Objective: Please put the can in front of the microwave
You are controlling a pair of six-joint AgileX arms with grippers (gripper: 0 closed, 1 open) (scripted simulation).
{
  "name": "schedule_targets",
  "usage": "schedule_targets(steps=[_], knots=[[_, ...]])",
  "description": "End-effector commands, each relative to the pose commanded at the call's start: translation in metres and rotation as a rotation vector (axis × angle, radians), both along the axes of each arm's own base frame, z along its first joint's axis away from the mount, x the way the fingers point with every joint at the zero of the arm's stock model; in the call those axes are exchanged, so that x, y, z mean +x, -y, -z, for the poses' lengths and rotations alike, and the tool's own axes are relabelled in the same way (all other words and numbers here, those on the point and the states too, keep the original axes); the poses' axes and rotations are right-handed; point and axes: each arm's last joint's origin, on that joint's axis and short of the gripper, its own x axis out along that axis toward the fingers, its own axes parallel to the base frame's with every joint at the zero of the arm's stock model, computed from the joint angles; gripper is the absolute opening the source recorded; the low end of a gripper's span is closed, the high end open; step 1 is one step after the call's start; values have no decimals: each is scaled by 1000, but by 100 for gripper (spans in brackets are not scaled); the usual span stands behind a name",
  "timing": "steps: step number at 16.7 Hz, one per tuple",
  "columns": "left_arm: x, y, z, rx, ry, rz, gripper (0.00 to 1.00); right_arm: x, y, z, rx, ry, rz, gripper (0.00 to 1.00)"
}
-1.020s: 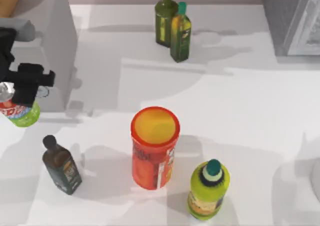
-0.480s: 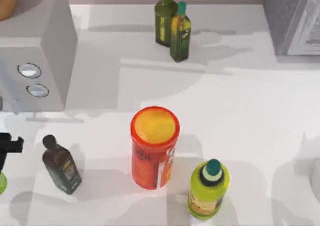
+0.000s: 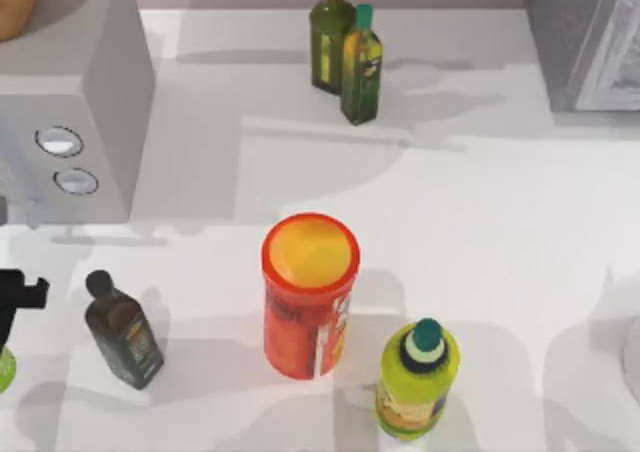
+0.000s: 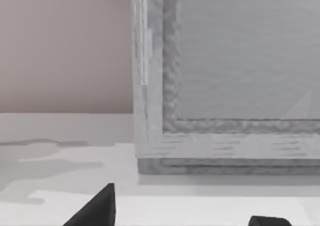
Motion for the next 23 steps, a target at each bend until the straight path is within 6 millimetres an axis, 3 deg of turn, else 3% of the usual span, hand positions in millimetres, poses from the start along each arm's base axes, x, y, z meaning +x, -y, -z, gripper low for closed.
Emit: schedule_targets(steps=[5, 18, 23], knots=[[0, 0, 3, 0, 1, -2, 0, 0, 0, 0, 0, 0, 0, 100], [0, 0, 3, 0, 1, -2, 98, 0, 0, 0, 0, 0, 0, 100], [0, 0, 3, 0, 1, -2, 100, 0, 0, 0, 0, 0, 0, 100]])
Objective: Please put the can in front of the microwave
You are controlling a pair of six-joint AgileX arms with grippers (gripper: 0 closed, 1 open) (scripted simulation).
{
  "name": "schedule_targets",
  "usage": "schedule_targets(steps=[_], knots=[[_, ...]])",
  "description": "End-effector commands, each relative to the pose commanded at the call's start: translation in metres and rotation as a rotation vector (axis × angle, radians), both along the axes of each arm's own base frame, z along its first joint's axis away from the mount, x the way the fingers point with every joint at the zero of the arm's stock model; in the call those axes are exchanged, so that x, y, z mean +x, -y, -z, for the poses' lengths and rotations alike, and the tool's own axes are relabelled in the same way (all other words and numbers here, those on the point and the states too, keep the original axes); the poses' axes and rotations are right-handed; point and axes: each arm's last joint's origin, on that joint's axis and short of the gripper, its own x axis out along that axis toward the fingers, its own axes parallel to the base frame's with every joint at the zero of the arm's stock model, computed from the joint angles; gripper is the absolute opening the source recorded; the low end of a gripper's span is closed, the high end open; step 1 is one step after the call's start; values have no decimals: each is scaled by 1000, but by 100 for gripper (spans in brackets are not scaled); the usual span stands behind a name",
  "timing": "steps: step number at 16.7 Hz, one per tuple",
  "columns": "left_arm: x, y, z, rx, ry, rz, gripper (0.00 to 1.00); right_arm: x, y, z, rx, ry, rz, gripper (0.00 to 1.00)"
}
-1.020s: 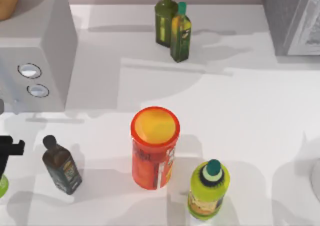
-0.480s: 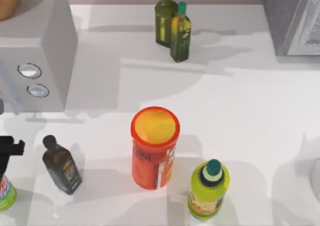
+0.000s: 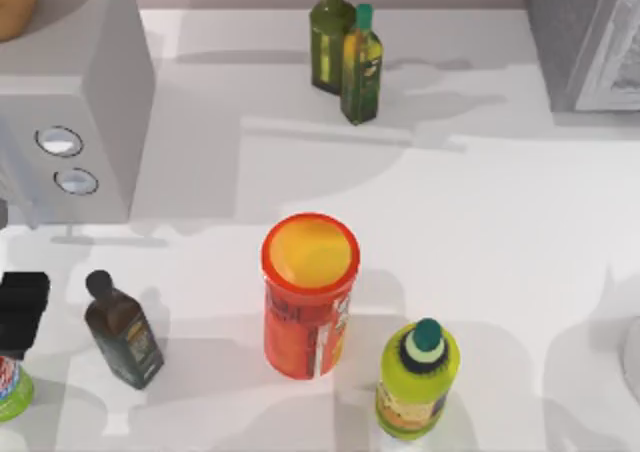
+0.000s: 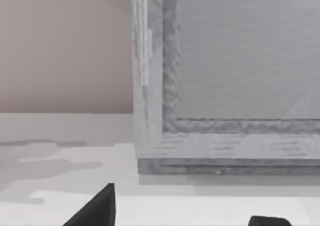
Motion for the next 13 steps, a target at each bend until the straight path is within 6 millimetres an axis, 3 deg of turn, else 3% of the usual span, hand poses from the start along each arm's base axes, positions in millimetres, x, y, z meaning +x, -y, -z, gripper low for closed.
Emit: schedule_targets(steps=[6, 13], knots=[[1, -1, -4, 0, 2, -5, 100, 0, 0, 0, 0, 0, 0, 100], [0, 0, -40, 0, 0, 0, 100, 0, 0, 0, 0, 0, 0, 100]])
